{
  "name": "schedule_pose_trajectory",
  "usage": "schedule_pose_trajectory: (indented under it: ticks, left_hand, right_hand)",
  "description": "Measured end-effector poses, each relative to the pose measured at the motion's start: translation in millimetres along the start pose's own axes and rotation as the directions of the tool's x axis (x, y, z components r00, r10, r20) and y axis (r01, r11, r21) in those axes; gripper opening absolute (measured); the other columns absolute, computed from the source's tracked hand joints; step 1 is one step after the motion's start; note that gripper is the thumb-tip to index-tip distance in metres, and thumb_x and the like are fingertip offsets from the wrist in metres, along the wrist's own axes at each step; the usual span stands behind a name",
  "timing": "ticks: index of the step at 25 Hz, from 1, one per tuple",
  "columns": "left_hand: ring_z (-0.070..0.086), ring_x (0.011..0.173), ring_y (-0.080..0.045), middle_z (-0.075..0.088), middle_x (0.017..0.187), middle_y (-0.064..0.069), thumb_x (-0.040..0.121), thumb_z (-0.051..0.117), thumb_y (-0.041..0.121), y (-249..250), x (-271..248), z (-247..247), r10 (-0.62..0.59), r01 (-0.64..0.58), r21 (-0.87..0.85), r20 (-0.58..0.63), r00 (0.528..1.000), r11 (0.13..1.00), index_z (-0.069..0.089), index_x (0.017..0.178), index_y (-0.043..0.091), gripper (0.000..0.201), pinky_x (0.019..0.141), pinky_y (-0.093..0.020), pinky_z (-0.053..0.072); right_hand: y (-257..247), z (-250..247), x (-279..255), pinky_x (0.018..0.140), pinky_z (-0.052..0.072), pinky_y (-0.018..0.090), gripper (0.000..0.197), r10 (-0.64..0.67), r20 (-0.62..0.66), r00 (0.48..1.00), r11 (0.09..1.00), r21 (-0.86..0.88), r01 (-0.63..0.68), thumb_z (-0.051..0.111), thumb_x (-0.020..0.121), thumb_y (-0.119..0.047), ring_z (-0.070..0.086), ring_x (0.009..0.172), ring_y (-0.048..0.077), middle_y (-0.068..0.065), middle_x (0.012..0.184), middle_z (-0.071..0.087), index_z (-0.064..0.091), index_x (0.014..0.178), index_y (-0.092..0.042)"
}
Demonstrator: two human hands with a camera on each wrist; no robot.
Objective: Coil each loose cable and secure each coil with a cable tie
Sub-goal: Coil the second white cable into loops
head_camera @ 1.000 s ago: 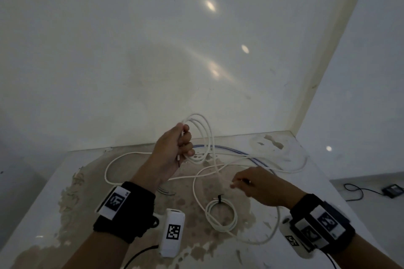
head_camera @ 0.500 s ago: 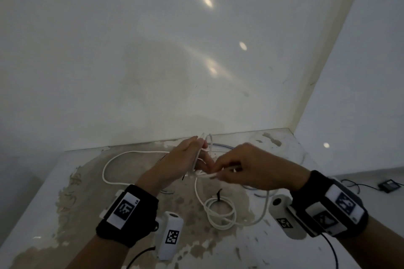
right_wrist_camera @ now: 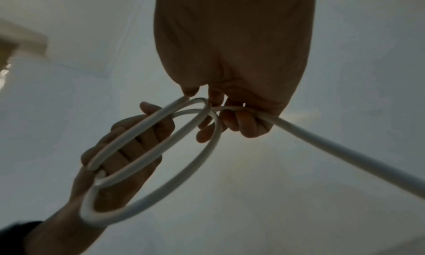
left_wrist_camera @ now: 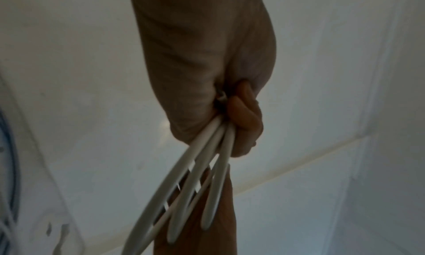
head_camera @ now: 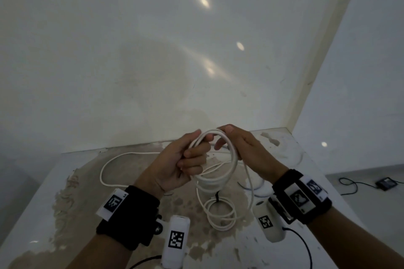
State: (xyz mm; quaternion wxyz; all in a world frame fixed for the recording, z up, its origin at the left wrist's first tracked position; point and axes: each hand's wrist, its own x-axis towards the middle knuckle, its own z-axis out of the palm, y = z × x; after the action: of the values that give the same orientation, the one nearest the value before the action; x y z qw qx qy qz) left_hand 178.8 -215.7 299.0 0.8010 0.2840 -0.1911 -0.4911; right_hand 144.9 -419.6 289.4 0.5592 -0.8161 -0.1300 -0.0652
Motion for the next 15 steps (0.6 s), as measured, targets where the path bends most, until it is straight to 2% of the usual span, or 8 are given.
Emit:
schedule_pose_trajectory:
  ticks: [3,5,7,9,11,12,14,15]
  left_hand:
    - [0.026,0.043,-0.007,0.04,0.061,0.004,0.103,0.04,0.023,1.3,-0.7,-1.1,0.147,-0.147,-0.063,-0.004,0.989,0.987,0.055,0.112,0.002,0.027,0.042,-0.02,0.026]
    - [0.036,0.048,-0.008,0.05,0.065,0.002,0.103,0.039,0.018,4.2,-2.3,-2.1,0.184,-0.185,-0.079,-0.015,0.983,0.98,0.055,0.118,-0.001,0.029,0.05,-0.021,0.037]
    - [0.046,0.055,-0.01,0.052,0.069,0.0,0.101,0.04,0.015,7.6,-5.2,-1.5,0.187,-0.19,-0.064,-0.044,0.981,0.98,0.052,0.126,-0.003,0.032,0.064,-0.027,0.047]
    - [0.042,0.055,-0.01,0.051,0.072,0.0,0.101,0.038,0.014,10.8,-7.3,-0.4,0.187,-0.188,-0.042,-0.044,0.981,0.981,0.048,0.128,-0.002,0.033,0.068,-0.029,0.049]
    - [0.032,0.055,-0.01,0.049,0.072,0.0,0.1,0.037,0.014,13.8,-8.3,-0.6,0.181,-0.182,-0.029,-0.041,0.983,0.983,0.05,0.122,0.0,0.029,0.067,-0.029,0.048]
    - [0.031,0.054,-0.01,0.048,0.07,0.001,0.098,0.037,0.014,15.4,-9.9,-1.1,0.181,-0.182,-0.031,-0.043,0.983,0.983,0.052,0.117,0.001,0.027,0.067,-0.029,0.047]
    - [0.037,0.054,-0.012,0.048,0.066,0.0,0.095,0.036,0.015,17.7,-13.8,-1.3,0.165,-0.167,-0.032,-0.05,0.985,0.985,0.053,0.107,0.003,0.025,0.072,-0.032,0.049]
    - [0.042,0.054,-0.014,0.047,0.063,0.0,0.095,0.034,0.018,17.9,-15.9,-1.0,0.148,-0.149,-0.015,-0.075,0.986,0.989,0.055,0.101,0.004,0.026,0.077,-0.034,0.05]
  right_hand:
    - [5.9,10.9,-5.7,0.06,0.041,0.027,0.048,0.134,0.051,0.99,0.98,0.144,-0.14,0.035,0.1,-0.051,0.051,0.067,0.013,0.011,0.086,0.067,0.065,0.114,-0.017]
    - [10.0,15.7,-3.2,0.056,0.039,0.029,0.044,0.156,0.013,0.988,0.957,0.246,-0.154,0.037,0.102,-0.045,0.046,0.062,0.017,0.011,0.076,0.056,0.063,0.106,-0.01]
    - [9.7,18.5,1.7,0.052,0.034,0.027,0.037,0.184,-0.033,0.982,0.934,0.316,-0.165,0.038,0.106,-0.037,0.039,0.057,0.016,0.008,0.071,0.048,0.06,0.096,-0.009]
    - [7.0,23.8,5.9,0.055,0.036,0.027,0.032,0.214,-0.037,0.976,0.908,0.377,-0.185,0.041,0.106,-0.033,0.041,0.06,0.017,0.004,0.071,0.048,0.058,0.09,-0.013]
    - [3.5,28.4,10.9,0.065,0.047,0.033,0.026,0.237,-0.011,0.971,0.842,0.501,-0.2,0.044,0.105,-0.029,0.053,0.07,0.022,0.006,0.077,0.058,0.059,0.092,-0.013]
    - [-0.3,29.8,13.9,0.067,0.052,0.035,0.023,0.246,0.026,0.969,0.777,0.592,-0.214,0.044,0.105,-0.025,0.058,0.07,0.023,0.008,0.078,0.059,0.059,0.097,-0.01]
    - [-8.1,30.6,21.4,0.057,0.05,0.031,0.017,0.248,0.095,0.964,0.666,0.706,-0.241,0.044,0.105,-0.019,0.051,0.055,0.018,0.005,0.067,0.045,0.054,0.099,-0.006]
    - [-10.3,30.1,25.3,0.052,0.046,0.03,0.016,0.252,0.099,0.963,0.662,0.708,-0.247,0.044,0.104,-0.018,0.042,0.049,0.015,0.002,0.064,0.036,0.054,0.1,-0.006]
